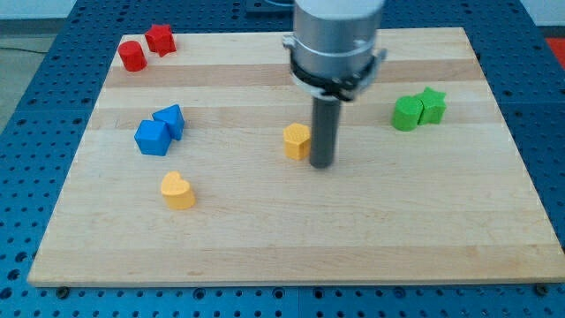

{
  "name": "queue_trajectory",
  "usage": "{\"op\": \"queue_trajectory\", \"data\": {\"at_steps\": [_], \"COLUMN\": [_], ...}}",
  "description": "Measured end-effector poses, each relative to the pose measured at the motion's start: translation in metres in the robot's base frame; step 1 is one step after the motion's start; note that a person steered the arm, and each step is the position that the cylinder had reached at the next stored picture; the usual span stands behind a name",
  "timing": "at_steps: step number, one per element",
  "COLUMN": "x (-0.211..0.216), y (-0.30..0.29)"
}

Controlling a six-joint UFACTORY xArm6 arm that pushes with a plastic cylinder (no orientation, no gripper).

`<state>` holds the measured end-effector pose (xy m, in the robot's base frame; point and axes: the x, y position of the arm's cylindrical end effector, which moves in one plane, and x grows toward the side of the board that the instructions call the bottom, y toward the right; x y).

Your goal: Move yellow heart into the yellow hexagon

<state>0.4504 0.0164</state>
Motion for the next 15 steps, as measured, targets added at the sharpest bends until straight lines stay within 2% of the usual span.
{"op": "queue_trajectory", "data": {"at_steps": [1,2,3,4,6,7,8,10,11,12,13,15], "x": [-0.014,0.065,0.117,0.103,0.044,0.056,0.028,0.007,-0.017,-0.006,-0.026,-0.037], "y": [-0.026,-0.047,-0.134,-0.163,-0.161,-0.217,-0.209,-0.106,-0.103,-0.155,-0.163,-0.119]}}
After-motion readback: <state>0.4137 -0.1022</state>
